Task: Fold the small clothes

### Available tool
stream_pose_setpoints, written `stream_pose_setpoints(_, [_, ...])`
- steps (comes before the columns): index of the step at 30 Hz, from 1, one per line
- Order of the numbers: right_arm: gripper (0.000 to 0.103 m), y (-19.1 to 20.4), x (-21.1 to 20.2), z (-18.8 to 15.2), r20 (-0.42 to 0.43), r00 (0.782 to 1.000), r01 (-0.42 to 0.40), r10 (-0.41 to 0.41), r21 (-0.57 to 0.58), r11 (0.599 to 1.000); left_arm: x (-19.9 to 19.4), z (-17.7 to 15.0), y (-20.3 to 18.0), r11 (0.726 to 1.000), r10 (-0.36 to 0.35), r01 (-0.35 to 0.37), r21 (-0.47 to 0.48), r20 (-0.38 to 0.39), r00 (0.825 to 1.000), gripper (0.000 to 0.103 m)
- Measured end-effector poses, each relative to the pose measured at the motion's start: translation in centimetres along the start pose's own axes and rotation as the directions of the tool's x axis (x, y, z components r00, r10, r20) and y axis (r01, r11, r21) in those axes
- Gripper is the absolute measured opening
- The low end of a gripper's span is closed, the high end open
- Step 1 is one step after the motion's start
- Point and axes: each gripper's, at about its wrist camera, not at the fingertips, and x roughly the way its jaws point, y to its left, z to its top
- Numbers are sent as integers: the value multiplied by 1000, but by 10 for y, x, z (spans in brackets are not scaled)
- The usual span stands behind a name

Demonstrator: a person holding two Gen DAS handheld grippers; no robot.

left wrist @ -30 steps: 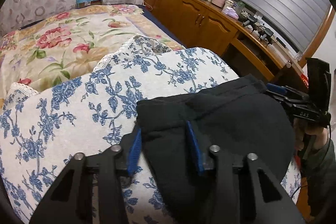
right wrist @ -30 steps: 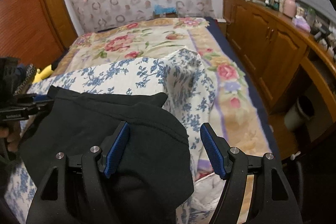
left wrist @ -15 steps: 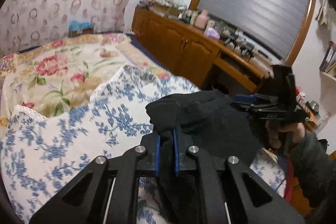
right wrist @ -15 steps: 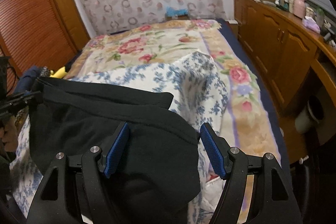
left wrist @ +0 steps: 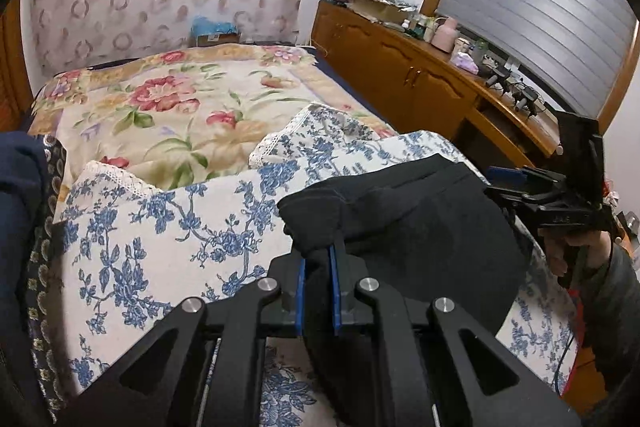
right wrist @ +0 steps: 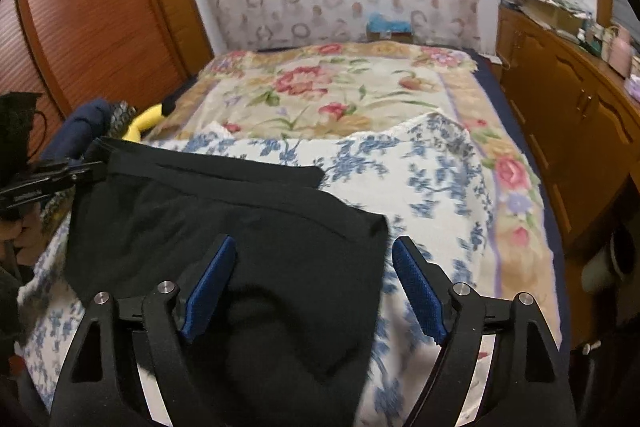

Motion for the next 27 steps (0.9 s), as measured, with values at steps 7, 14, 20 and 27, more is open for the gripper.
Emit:
stream_pose_setpoints(7, [91,-14,35,1,-80,997,6,-2,58,998,8,-3,-1,1000,18,-18,8,-6,1000,8])
stream_pose_setpoints(14, [79,-9,35,-1,-76,997,-18,21,48,999,12,-5,1,1000,18,-18,-6,-10,1000,8])
stream_pose_setpoints(20, [46,-4,34,-6,-87,990,-111,115,49,993,6,-5,-2,1000,10,-10,3,12,1000,8])
stream_pose_setpoints(27, [17,9,22,-6,-57,982,-177,179,34,984,-22,-3,-13,1000,-22,22,0,79,997,8])
